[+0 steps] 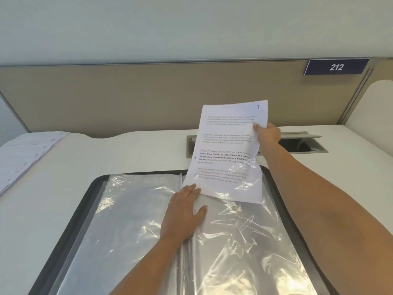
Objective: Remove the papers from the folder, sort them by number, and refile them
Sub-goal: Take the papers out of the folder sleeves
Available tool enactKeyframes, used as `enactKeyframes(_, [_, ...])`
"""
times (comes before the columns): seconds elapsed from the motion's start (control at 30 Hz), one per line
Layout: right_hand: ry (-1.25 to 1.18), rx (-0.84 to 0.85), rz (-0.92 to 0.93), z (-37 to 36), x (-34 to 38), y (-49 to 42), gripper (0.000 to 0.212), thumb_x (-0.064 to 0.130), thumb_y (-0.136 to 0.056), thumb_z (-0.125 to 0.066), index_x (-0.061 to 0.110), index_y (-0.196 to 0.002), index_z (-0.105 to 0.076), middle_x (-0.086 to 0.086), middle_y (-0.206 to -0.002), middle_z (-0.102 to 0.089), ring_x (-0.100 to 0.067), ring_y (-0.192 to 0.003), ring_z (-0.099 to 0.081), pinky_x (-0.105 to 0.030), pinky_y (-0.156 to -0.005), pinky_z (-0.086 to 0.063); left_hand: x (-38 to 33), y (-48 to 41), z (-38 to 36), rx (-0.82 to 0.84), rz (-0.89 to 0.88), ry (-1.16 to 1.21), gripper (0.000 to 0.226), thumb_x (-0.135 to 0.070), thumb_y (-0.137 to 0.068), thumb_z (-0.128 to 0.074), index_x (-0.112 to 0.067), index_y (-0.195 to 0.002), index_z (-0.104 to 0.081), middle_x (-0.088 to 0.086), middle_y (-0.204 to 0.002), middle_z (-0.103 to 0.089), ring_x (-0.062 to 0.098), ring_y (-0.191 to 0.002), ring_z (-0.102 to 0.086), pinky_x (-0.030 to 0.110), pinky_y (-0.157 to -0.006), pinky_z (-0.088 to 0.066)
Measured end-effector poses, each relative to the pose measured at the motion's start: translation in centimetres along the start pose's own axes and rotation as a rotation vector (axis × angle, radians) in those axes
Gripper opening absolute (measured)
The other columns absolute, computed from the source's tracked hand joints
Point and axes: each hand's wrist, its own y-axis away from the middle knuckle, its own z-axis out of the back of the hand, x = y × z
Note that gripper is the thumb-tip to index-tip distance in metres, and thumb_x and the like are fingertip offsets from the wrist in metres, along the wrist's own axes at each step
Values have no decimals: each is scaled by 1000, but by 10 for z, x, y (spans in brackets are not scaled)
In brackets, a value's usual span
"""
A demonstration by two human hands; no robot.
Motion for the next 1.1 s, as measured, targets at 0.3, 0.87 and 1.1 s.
enactKeyframes(0.3, [-402, -144, 40, 13, 16, 7, 7, 14, -90, -62, 11, -87, -57, 2, -82, -61, -10, -68, -58, -24, -62, -51, 0, -1, -1, 25, -21, -53, 68, -58, -84, -26, -27, -144, -34, -13, -153, -22, 3, -141, -15, 22, -115, -4])
enactKeyframes(0.87, [-776, 79, 61, 34, 104, 84, 7, 17, -92, -60, 13, -89, -55, 0, -84, -64, -18, -71, -63, -37, -68, -56, -15, -9, 20, 250, 3, -267, 53, -39, -99, -36, -23, -148, -24, -3, -157, -13, 13, -146, -4, 38, -116, 1])
enactKeyframes(1.1, [-645, 263, -71, 32, 79, 118, 7, 11, -91, -59, 10, -97, -59, -10, -111, -64, -28, -94, -61, -47, -82, -50, -9, 19, 71, -22, 470, 988, 21, -21, -97, -50, -10, -89, -66, 9, -91, -67, 21, -83, -62, 18, -68, -46])
